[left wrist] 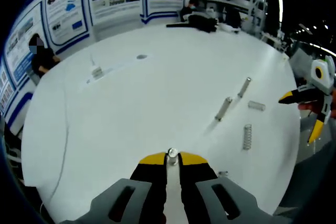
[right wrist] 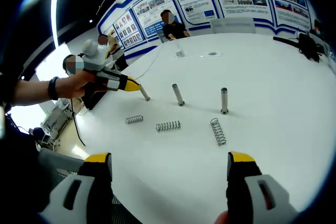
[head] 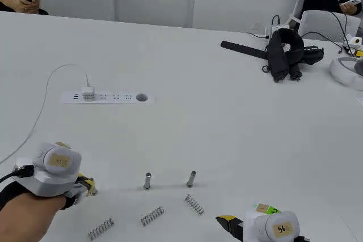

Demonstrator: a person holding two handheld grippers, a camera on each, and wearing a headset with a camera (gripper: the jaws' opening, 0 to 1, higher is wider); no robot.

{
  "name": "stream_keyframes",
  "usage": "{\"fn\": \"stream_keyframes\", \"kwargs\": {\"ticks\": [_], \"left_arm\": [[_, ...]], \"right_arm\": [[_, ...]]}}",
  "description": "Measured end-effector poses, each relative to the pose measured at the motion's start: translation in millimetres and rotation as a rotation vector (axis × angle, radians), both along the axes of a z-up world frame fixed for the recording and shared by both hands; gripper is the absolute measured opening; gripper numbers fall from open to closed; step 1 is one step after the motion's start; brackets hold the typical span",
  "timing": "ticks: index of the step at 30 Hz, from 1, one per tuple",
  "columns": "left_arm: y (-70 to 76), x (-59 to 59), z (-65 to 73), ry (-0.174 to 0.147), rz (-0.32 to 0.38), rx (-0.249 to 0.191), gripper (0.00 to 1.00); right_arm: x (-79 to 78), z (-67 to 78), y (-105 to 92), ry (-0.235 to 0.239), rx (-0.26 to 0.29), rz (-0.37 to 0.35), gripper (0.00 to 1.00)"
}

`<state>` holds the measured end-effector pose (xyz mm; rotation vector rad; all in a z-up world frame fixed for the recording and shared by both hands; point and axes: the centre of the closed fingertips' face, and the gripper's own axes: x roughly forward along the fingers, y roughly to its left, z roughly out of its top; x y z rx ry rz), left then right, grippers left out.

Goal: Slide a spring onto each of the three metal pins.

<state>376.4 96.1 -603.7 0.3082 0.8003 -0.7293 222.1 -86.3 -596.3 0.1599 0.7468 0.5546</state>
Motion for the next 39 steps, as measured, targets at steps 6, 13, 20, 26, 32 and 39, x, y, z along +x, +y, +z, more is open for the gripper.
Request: {"fn": "stream_keyframes", "kwargs": {"ticks": [6, 13, 20, 26, 32, 39], "left_arm": [[0.9, 3.8, -1.9, -0.006, -0.008, 0.009, 0.08], [0.7, 4.7, -3.1, -0.007, -0.013, 0.012, 0.08], [0.5, 5.6, -4.5, -0.009, -0.022, 0.014, 0.08], [2.4, 5.2, -4.7, -0.005, -0.01, 0.012, 0.11], [3.3, 4.0, -5.6, 0.004, -0.009, 0.009, 0.15], [5.5, -8.3, -6.7, 0.022, -0.014, 0.009, 0.2]], "right_arm": [[-0.9, -0.9, 0.2, 0.003, 0.0, 0.002, 0.92], [-0.9, -0.8, -0.6, 0.006, 0.002, -0.002, 0.92], [-1.5, -1.2, -1.1, 0.006, 0.0, -0.003, 0.92], [-2.9, -1.9, -0.3, 0.009, 0.003, 0.0, 0.91], [-3.1, -2.9, -0.3, 0.011, 0.002, 0.002, 0.91], [-3.6, -3.4, 1.1, 0.014, 0.004, 0.006, 0.91]]}}
